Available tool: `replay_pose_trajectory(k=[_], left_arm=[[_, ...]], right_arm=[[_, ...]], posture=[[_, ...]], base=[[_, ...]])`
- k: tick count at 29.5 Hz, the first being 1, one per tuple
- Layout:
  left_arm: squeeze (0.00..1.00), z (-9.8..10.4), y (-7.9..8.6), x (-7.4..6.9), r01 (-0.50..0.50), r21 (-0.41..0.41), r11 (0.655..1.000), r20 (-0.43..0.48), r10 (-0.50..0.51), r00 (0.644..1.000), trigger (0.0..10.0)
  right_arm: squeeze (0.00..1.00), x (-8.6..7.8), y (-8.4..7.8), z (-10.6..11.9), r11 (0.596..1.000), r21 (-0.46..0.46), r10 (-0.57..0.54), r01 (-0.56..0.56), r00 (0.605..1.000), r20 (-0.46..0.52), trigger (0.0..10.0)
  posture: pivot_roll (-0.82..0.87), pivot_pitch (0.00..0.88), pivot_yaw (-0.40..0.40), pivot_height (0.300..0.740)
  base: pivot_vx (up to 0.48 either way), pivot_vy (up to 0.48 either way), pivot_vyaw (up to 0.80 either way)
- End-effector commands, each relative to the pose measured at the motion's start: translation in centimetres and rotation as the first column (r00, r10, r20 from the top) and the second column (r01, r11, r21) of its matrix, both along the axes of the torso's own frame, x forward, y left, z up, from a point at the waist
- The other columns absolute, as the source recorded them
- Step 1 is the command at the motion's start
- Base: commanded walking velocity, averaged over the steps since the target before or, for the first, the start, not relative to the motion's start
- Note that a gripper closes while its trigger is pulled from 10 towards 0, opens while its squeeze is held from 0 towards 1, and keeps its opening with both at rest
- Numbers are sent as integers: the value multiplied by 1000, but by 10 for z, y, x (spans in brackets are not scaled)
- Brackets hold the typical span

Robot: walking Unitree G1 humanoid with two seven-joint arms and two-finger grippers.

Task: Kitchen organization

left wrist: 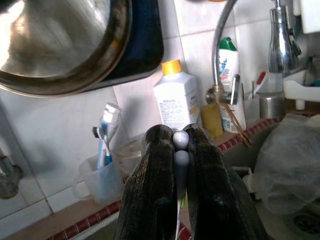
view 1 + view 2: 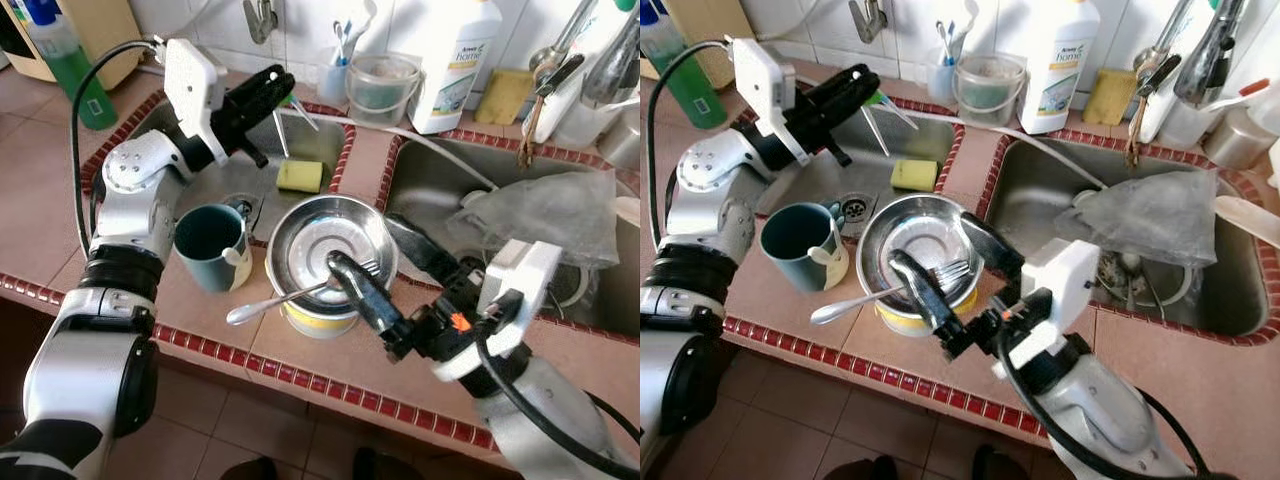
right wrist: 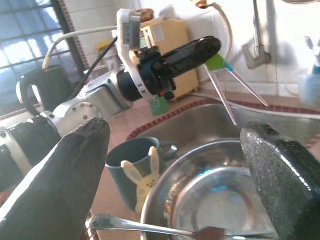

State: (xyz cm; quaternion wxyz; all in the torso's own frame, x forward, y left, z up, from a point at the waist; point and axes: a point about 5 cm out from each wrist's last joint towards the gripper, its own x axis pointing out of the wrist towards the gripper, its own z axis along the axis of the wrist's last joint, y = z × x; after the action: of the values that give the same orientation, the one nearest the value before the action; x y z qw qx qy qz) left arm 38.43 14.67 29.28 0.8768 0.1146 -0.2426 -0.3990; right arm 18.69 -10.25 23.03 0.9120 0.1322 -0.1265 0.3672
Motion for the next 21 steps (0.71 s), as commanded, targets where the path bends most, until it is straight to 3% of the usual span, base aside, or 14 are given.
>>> replay_pose_trajectory(k=[1,14,21], left_arm=[[0,8,3,0,2,41,999,34,-3,999,10000],[0,6,20,3,-52,111,993,44,47,998,10000],[0,5,26,3,-61,109,992,41,57,998,10000]], right_arm=[[0,-7,-2,7,1000,9,-7,7,1000,21,10000],[0,-7,-11,18,996,27,-84,83,996,36,10000],[0,1,-19,18,989,18,-146,146,989,24,10000]], posture=[[-184,262,46,740],[-168,282,33,740],[-163,290,25,740]], base=[[0,0,0],[0,0,0],[0,0,0]])
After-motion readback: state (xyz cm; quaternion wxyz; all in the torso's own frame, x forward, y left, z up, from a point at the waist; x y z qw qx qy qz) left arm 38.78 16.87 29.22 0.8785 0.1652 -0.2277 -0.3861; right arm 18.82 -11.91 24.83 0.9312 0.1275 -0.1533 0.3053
